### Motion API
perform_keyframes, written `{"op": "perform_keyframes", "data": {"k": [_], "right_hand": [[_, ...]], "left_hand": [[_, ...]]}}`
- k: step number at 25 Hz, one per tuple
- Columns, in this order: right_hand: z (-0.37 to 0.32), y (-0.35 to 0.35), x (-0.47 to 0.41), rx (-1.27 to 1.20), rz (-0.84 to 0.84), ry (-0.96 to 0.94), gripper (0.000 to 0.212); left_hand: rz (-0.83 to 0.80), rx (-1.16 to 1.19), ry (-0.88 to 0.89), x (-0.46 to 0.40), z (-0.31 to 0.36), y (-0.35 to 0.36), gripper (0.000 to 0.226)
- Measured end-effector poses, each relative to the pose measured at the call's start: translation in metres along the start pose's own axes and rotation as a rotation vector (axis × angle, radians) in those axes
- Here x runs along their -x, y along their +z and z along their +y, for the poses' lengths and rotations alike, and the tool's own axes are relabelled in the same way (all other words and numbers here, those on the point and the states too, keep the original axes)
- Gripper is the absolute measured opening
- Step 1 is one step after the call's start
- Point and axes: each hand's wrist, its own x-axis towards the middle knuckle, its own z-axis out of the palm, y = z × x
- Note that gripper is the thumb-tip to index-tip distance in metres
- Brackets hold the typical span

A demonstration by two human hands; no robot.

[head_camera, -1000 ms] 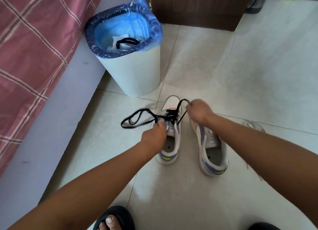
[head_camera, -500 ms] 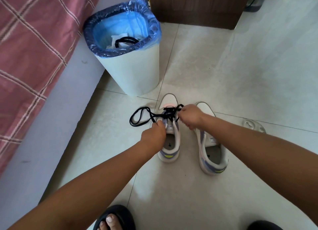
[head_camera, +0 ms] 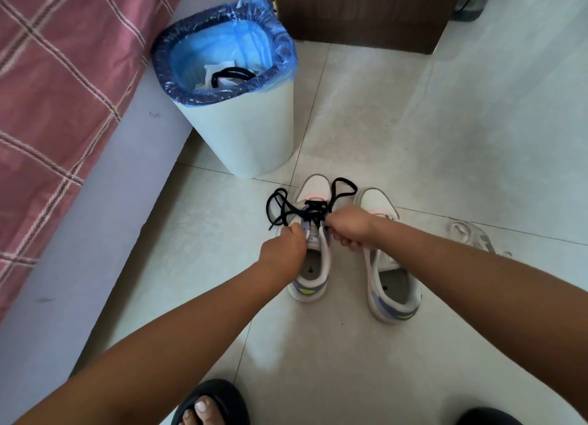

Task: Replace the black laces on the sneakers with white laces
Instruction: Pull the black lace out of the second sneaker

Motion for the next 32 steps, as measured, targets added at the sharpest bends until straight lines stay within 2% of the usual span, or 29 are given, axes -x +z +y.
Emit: {"op": "perform_keyframes", "data": {"k": [1, 3, 6, 7, 8, 9, 12, 13, 14, 15, 17, 19, 20, 22, 26, 30, 32], "right_hand": [[-0.002, -0.008, -0.006, 0.033, 0.075, -0.052, 0.031], [-0.011, -0.039, -0.019, 0.054, 0.378, -0.133, 0.034], [-0.022, -0.102, -0.022, -0.248, 0.881, -0.162, 0.024], [-0.020, -0.112, -0.021, -0.231, 0.929, -0.181, 0.022], [-0.021, -0.111, -0.016, -0.154, 0.859, -0.183, 0.024], [-0.018, -0.103, -0.011, -0.072, 0.722, -0.190, 0.026], [-0.005, -0.043, 0.009, 0.186, 0.196, -0.133, 0.027], [-0.001, -0.024, 0.011, 0.278, 0.101, -0.139, 0.028], [0.001, -0.007, 0.013, 0.341, 0.073, -0.150, 0.025], [0.001, 0.004, 0.012, 0.373, 0.094, -0.181, 0.023], [-0.005, 0.015, 0.014, 0.407, 0.177, -0.249, 0.042], [-0.015, 0.019, 0.014, 0.485, 0.210, -0.246, 0.057], [-0.018, 0.020, 0.015, 0.552, 0.244, -0.226, 0.058], [-0.018, 0.021, 0.015, 0.628, 0.293, -0.205, 0.054], [-0.009, 0.025, 0.017, 0.666, 0.224, -0.198, 0.049], [-0.003, 0.039, 0.013, 0.795, 0.391, -0.205, 0.037], [0.001, 0.036, 0.008, 0.809, 0.403, -0.257, 0.034]], "left_hand": [[-0.003, -0.006, -0.003, 0.000, 0.000, 0.000, 0.029], [-0.001, -0.015, -0.004, 0.001, -0.001, 0.000, 0.029], [-0.003, -0.049, 0.016, 0.002, -0.002, 0.000, 0.031], [-0.007, -0.045, 0.014, 0.002, -0.002, 0.000, 0.031], [-0.009, -0.036, 0.012, 0.002, -0.002, 0.000, 0.031], [-0.008, -0.029, 0.011, 0.001, -0.001, 0.000, 0.031], [0.012, -0.014, 0.002, 0.001, 0.000, 0.000, 0.027], [0.024, 0.009, -0.005, 0.001, -0.001, -0.002, 0.025], [0.034, 0.052, -0.010, 0.000, -0.003, -0.003, 0.025], [0.035, 0.106, -0.011, -0.001, -0.006, -0.005, 0.028], [0.037, 0.190, 0.000, -0.002, -0.011, -0.009, 0.034], [0.041, 0.220, -0.003, -0.003, -0.013, -0.012, 0.038], [0.041, 0.213, 0.000, -0.002, -0.013, -0.014, 0.038], [0.041, 0.184, 0.023, -0.002, -0.012, -0.015, 0.036], [0.036, 0.252, -0.010, 0.000, -0.020, -0.016, 0.032], [0.015, 0.318, 0.012, 0.003, -0.011, -0.015, 0.032], [0.020, 0.298, 0.030, 0.005, -0.009, -0.017, 0.030]]}}
